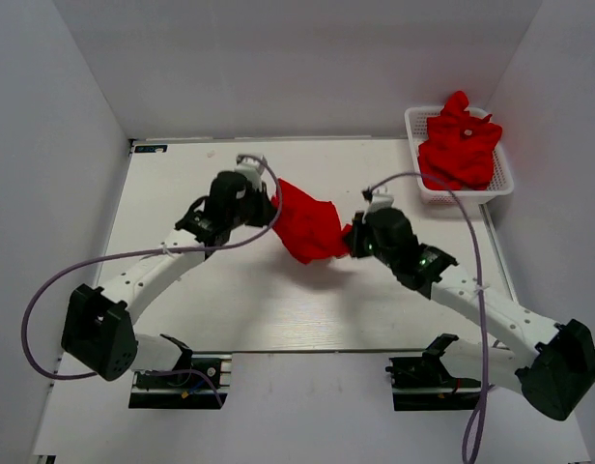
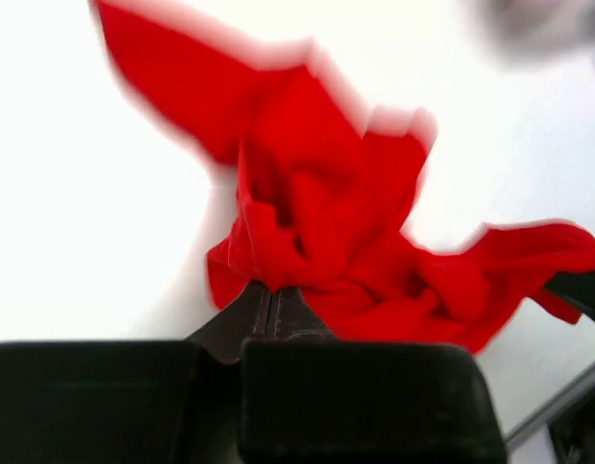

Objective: Fold and stack the t-shirts
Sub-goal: Flatten out the tshirt

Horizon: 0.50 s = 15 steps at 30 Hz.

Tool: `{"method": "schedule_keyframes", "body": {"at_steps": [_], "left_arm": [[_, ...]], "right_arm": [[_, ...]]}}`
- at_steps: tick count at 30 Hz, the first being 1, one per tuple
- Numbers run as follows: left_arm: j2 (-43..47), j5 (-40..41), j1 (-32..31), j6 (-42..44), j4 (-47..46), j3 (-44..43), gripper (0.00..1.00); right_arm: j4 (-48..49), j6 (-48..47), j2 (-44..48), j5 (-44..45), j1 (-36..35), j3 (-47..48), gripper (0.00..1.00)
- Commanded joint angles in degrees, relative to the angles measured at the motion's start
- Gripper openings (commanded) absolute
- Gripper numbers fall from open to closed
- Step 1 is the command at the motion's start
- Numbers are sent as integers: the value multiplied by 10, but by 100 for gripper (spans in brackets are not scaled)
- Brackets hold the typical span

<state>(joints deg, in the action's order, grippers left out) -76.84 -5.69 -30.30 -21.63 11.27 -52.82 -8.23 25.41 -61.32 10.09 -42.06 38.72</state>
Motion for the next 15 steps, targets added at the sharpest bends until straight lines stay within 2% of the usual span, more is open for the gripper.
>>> {"method": "schedule_keyframes", "body": {"at_steps": [1, 2, 3, 4, 7, 11, 12, 15], "left_arm": [[46, 59, -3, 50, 25, -130, 0], [46, 69, -3, 59, 34, -194, 0], [46, 81, -3, 65, 45, -226, 0], [41, 100, -3, 76, 64, -289, 0], [35, 118, -3, 113, 98, -401, 0], [20, 78, -3, 154, 139, -522, 0], [15, 54, -3, 162, 147, -563, 0], [20, 22, -3, 181, 158, -610, 0]], "right_arm": [[28, -87, 10, 129, 2, 169, 0], [16, -94, 6, 149, 3, 200, 0], [9, -97, -3, 190, 3, 286, 0], [8, -116, -11, 208, 4, 313, 0], [22, -163, -20, 218, 3, 417, 0], [16, -221, -33, 196, 2, 541, 0], [8, -245, -35, 162, 1, 575, 0], [-25, -273, -37, 108, 1, 649, 0]]}}
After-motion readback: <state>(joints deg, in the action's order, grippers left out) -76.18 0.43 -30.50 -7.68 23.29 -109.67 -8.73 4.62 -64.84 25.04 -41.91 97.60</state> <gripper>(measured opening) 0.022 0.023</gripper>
